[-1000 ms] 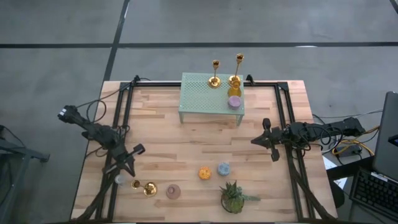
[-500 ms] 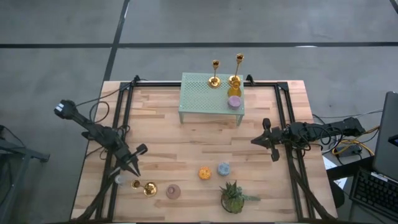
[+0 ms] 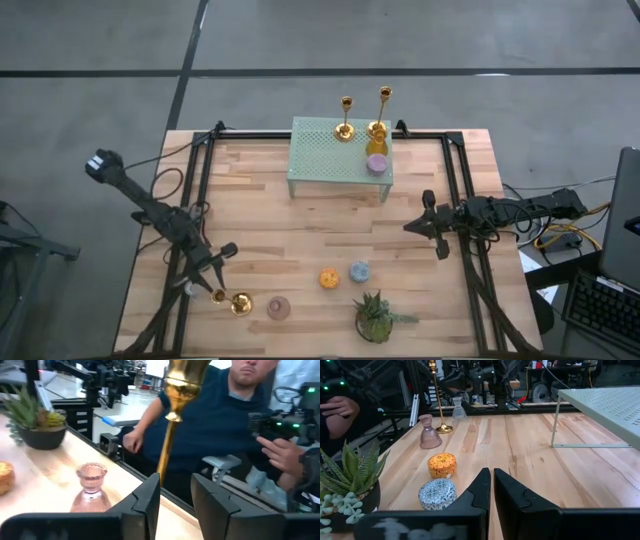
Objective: Pick & Place candle stick holders
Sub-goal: Put the gold candle holder on the shelf
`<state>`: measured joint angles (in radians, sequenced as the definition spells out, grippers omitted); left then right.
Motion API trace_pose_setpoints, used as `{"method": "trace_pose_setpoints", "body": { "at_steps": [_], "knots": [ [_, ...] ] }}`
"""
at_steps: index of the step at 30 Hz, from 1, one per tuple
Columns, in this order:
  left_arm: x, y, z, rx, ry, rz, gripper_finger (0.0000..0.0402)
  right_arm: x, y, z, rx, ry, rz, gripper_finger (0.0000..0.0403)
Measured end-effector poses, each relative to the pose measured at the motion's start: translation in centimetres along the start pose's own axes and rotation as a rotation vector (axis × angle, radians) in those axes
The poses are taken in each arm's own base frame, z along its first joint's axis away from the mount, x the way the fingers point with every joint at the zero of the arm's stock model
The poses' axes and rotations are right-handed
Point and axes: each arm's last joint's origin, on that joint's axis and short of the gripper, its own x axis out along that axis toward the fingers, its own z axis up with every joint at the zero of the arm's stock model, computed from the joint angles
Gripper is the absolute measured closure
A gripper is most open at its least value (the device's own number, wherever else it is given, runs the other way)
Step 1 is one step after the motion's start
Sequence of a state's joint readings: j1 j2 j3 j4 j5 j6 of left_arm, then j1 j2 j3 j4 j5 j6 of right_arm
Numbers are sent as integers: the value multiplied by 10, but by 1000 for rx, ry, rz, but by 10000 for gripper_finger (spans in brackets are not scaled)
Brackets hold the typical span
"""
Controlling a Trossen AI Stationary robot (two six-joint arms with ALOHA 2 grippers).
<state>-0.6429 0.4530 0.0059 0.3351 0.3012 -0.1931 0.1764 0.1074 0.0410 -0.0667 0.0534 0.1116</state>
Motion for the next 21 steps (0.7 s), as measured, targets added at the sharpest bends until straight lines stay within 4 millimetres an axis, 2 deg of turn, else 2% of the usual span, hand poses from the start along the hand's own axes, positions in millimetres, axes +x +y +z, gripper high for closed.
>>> {"method": "trace_pose_setpoints", "body": {
  "at_steps": [8, 21],
  "knots": [
    [5, -1, 2, 45, -33, 33, 262, 0, 0, 0, 0, 0, 0, 385],
    [15, 1, 3, 56, -62, 48, 262, 0, 0, 0, 0, 0, 0, 385]
  ]
}}
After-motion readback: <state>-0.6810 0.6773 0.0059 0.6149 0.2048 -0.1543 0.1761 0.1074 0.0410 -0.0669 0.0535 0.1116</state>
